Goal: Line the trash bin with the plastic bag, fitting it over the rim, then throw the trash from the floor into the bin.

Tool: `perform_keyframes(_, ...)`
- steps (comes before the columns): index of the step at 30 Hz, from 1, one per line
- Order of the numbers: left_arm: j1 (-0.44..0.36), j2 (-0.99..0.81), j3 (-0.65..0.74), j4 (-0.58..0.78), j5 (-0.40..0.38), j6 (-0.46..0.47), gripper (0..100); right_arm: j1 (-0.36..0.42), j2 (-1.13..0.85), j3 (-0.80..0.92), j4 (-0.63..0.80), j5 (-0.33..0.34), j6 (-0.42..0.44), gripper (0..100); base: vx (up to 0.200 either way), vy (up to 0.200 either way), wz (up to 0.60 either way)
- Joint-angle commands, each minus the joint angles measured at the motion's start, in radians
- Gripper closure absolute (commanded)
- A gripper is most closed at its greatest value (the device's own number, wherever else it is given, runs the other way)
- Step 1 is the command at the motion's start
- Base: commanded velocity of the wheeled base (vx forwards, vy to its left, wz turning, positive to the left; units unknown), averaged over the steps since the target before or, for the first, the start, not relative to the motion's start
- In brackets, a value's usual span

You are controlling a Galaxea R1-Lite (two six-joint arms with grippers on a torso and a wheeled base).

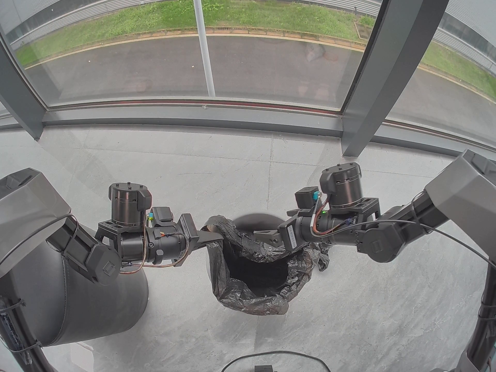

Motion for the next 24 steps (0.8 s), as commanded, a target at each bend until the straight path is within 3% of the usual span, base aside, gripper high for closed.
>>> perform_keyframes(1, 0.005, -0.011, 0.011, -0.001, -0.008, 0.024, 100, 0.034, 0.121, -0.085, 0.008, -0.018, -0.006, 0, 0.000, 0.000, 0.00)
perform_keyframes(12, 0.000, -0.004, 0.011, -0.003, -0.008, 0.026, 100, 0.026, 0.218, -0.163, 0.026, -0.065, -0.018, 0, 0.000, 0.000, 0.00)
perform_keyframes(24, 0.000, 0.006, 0.009, -0.003, -0.008, 0.026, 100, 0.034, 0.166, -0.080, 0.029, -0.061, -0.017, 0, 0.000, 0.000, 0.00)
